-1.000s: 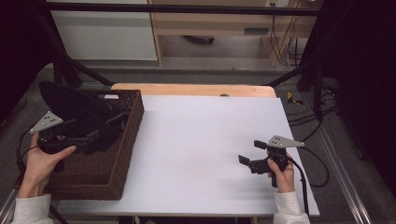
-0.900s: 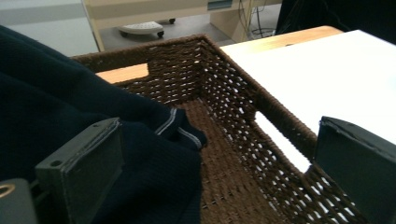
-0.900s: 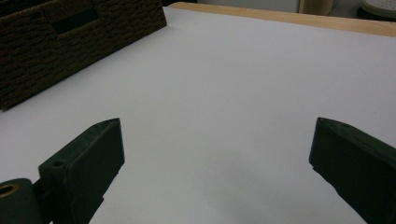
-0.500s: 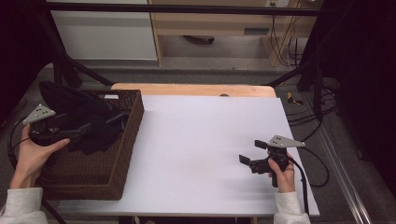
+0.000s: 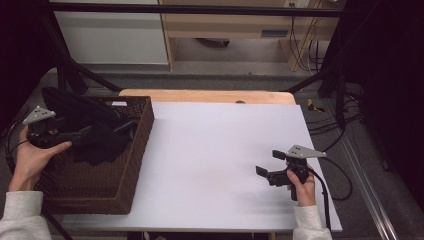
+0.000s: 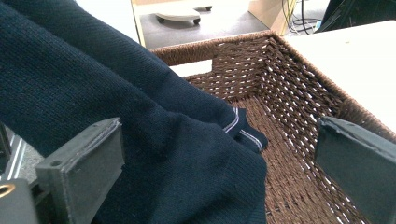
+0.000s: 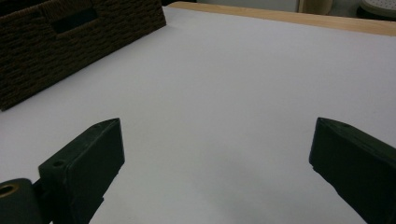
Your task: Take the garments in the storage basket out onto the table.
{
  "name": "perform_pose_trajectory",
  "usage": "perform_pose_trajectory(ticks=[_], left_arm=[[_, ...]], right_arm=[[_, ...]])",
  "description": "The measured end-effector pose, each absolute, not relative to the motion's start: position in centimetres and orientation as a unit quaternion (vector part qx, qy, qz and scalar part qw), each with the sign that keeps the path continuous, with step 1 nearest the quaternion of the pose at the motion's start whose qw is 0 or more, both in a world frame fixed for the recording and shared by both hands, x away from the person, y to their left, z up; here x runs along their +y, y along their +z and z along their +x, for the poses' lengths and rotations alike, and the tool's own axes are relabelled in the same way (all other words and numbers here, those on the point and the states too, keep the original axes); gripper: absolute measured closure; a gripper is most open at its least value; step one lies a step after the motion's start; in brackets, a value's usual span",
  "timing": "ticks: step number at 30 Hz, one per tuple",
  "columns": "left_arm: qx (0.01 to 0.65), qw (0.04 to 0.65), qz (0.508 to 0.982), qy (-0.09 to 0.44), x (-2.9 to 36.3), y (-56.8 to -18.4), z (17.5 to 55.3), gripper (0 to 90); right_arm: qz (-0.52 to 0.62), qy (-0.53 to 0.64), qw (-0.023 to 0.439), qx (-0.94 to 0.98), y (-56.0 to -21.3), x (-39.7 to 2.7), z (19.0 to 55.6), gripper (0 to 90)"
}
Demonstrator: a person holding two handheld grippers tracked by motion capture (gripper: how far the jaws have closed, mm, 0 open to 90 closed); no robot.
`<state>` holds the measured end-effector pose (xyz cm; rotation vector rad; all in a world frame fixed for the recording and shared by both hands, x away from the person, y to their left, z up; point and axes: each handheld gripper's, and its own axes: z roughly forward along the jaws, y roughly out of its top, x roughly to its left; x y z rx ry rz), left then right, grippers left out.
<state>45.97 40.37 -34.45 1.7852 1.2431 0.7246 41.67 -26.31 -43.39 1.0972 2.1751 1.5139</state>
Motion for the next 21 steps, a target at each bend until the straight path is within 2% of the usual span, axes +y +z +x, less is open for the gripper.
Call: perform_pose_trajectory(ticks=[21], left_arm=[[0.548,0.362,0.682,0.321,42.9,-35.8,48.3,4.8]], right_arm=[[0.38,0.522,0.138,0.751,-43.4,-26.3,41.7,3.7]])
